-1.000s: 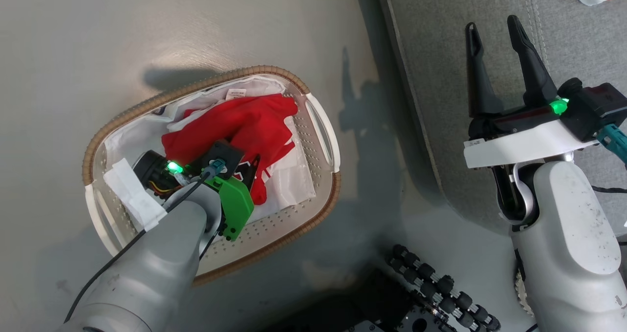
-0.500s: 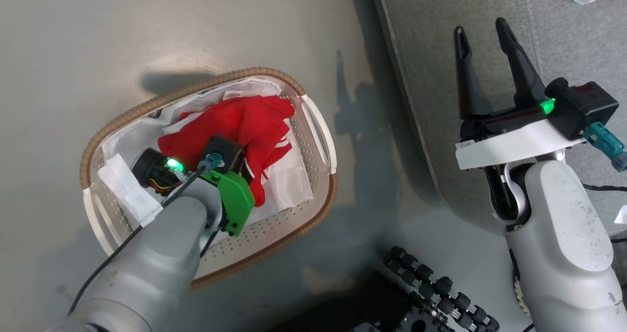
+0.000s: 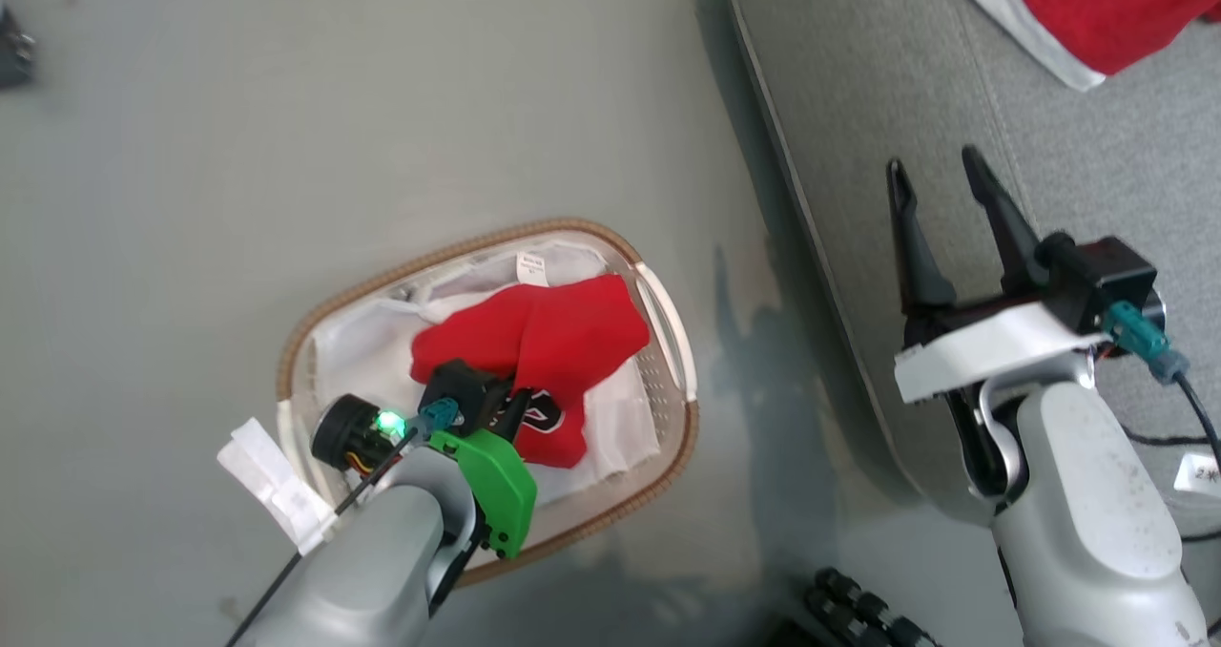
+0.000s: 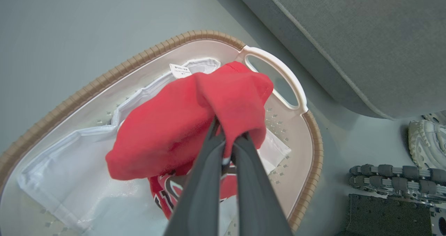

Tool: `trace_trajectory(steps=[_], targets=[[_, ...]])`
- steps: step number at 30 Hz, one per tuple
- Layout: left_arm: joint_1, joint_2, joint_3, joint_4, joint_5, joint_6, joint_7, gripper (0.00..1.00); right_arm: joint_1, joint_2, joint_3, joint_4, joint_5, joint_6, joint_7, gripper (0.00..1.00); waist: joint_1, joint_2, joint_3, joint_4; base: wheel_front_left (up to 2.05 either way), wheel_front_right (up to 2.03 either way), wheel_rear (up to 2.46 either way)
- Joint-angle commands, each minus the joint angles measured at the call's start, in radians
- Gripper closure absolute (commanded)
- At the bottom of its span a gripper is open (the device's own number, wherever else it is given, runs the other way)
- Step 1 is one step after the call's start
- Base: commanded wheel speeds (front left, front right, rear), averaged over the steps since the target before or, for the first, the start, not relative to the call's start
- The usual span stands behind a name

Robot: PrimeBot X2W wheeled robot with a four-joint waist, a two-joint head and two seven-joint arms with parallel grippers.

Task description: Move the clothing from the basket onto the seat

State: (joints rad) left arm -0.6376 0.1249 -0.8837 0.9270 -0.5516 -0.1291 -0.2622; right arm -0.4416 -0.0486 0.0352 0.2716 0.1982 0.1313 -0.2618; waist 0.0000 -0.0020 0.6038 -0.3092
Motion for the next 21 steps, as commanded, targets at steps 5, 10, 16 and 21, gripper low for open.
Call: trace_trajectory(steps=[5, 10, 16, 21], targets=[[0.093, -0.004, 0.068, -0.108, 0.048, -0.003, -0.004, 1.0, 0.084, -0.005, -0.025, 0.033, -0.014, -0.001, -0.005, 0.0, 0.0, 0.002, -0.242, 0.158, 0.0, 0.0, 0.0], [0.152, -0.004, 0.146, -0.21, 0.089, -0.003, -0.004, 1.0, 0.148, -0.005, -0.04, 0.057, -0.022, -0.001, -0.005, 0.0, 0.0, 0.002, -0.328, 0.209, 0.0, 0.0, 0.0], [0.2, -0.015, 0.223, -0.355, 0.13, -0.003, -0.004, 1.0, 0.212, -0.005, -0.045, 0.078, -0.021, -0.001, -0.005, 0.0, 0.0, 0.002, -0.409, 0.243, 0.0, 0.0, 0.0], [0.209, -0.033, 0.262, -0.471, 0.155, -0.003, -0.004, 1.0, 0.256, -0.005, -0.047, 0.094, -0.024, -0.001, -0.005, 0.0, 0.0, 0.002, -0.462, 0.264, 0.0, 0.0, 0.0]])
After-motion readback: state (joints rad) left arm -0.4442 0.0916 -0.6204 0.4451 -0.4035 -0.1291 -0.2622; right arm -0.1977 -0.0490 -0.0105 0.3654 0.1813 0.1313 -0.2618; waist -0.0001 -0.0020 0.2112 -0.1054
